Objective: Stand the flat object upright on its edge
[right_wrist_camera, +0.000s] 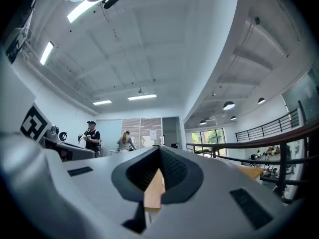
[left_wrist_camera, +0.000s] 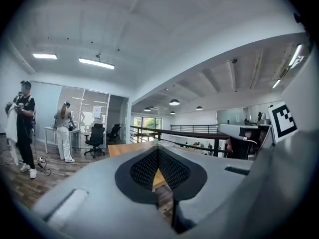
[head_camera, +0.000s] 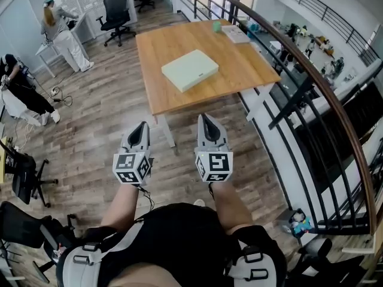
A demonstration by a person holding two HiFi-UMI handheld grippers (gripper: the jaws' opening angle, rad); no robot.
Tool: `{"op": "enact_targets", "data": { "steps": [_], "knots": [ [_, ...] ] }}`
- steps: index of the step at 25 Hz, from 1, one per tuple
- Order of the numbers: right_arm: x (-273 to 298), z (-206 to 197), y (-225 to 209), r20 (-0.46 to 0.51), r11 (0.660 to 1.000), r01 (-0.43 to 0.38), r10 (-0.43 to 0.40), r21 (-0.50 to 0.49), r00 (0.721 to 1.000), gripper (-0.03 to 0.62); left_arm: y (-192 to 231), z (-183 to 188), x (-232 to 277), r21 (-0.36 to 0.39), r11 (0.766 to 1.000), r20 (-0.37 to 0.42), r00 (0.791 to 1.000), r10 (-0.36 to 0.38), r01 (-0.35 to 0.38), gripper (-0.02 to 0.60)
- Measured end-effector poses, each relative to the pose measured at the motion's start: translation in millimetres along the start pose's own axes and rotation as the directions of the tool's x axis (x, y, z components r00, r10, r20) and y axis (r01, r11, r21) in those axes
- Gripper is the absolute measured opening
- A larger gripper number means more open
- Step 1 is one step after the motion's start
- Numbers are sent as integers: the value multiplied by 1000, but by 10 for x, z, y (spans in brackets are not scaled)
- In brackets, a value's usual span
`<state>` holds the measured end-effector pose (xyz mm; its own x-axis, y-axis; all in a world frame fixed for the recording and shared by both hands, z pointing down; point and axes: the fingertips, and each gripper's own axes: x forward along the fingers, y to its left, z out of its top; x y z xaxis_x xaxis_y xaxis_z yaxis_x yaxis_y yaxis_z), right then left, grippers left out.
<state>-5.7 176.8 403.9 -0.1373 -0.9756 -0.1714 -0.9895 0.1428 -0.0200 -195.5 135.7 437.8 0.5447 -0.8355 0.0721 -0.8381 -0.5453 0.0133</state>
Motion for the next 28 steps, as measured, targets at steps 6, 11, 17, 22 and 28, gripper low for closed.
{"op": "enact_targets", "data": {
  "steps": [6,11,17,22,28],
  "knots": [
    [-4,-50,-255,-7,1000,-2,2,6,1000,6,-200,-15,188,12,1000,-5,1000,6,-6,5],
    [-24,-64,-496,-4,1000,-15,15,1,1000,6,-349,-3,328,8,1000,7,1000,25,-25,5],
    [-12,-92,-704,-7,1000,-17,17,6,1000,6,-483,51,439,22,999,21,999,33,-34,5],
    [94,-118,-893,2,1000,4,-4,7,1000,6,-492,109,606,23,999,40,999,36,-37,4],
    [389,-167,-952,2,1000,1,-1,-10,1000,6,-384,74,911,11,1000,45,999,28,-29,5]
  ]
}}
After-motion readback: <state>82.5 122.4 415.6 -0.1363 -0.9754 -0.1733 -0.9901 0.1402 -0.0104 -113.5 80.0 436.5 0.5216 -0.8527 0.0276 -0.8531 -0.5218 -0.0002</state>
